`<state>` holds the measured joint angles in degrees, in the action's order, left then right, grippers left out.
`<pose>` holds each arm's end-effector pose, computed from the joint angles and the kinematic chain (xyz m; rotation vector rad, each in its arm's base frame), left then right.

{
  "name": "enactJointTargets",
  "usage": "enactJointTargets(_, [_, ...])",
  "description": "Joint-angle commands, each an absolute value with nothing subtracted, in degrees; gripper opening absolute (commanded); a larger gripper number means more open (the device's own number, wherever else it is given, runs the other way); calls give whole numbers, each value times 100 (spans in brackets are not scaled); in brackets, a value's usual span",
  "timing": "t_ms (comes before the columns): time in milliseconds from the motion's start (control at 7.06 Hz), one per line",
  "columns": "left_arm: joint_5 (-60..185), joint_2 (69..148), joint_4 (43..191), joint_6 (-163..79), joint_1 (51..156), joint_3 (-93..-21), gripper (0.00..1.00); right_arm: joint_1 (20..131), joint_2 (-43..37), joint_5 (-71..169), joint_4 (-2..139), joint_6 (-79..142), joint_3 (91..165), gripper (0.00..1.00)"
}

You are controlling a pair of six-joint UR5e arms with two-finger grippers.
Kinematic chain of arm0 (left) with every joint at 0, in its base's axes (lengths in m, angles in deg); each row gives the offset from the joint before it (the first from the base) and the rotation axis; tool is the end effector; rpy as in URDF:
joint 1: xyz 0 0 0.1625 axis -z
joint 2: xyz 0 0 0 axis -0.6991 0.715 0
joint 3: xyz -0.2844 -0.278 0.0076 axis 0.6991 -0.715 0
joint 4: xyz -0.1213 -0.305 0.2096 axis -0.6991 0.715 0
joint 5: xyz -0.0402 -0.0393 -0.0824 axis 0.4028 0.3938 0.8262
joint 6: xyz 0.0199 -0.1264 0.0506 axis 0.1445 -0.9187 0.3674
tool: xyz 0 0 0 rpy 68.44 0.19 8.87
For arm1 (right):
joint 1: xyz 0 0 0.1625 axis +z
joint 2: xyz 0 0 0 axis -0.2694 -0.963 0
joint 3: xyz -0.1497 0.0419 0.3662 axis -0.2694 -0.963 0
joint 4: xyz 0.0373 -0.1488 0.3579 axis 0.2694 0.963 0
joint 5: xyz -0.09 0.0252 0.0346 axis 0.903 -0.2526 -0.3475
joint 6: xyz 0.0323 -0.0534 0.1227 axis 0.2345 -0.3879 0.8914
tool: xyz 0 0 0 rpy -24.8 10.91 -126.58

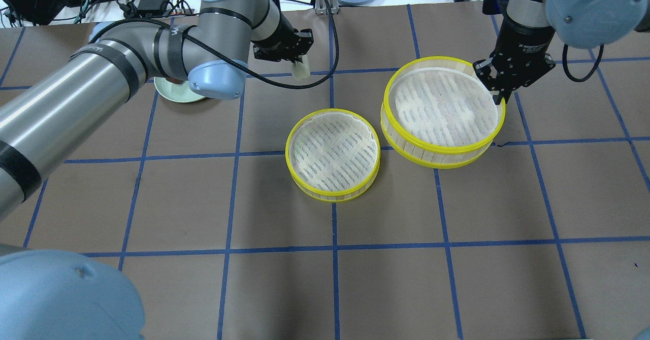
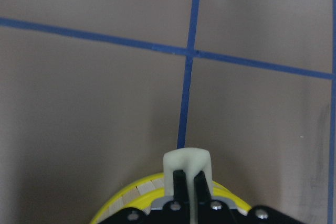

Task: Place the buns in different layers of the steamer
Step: 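Carry the white bun with the left gripper over the bottom steamer tier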

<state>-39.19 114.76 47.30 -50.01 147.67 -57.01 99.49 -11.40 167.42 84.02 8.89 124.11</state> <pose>-0.2993 -0.5814 0.2547 0.2023 -2.8608 0.3200 0.0639 -0.5280 0.3341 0.0173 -3.0529 -0.2376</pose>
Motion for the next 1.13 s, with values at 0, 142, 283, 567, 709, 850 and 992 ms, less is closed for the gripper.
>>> enactJointTargets(0, [-3935, 11466, 4751, -5401, 15016, -6201, 0, 9957, -1140, 16745, 8402, 886, 12411, 0])
enactJointTargets(142, [-3953, 11457, 5029, -5707, 15139, -6221, 0, 9948, -1149, 16745, 8402, 894, 12411, 0])
enactJointTargets(283, [-3971, 11457, 5232, -5728, 15210, -6229, 0, 9957, -1140, 16745, 8402, 886, 12420, 0])
enactJointTargets(567, [-3936, 11449, 5278, -5684, 15202, -6230, 99, 9957, -1149, 16745, 8402, 894, 12411, 0])
enactJointTargets(709, [-3944, 11414, 5548, -5684, 15150, -6195, 100, 9957, -1149, 16745, 8402, 894, 12411, 0])
enactJointTargets(850, [-3944, 11370, 5646, -5684, 15097, -6142, 100, 9957, -1149, 16737, 8402, 894, 12420, 0])
enactJointTargets(992, [-3962, 11265, 5691, -5666, 14966, -6142, 100, 9957, -1149, 16737, 8402, 894, 12411, 0])
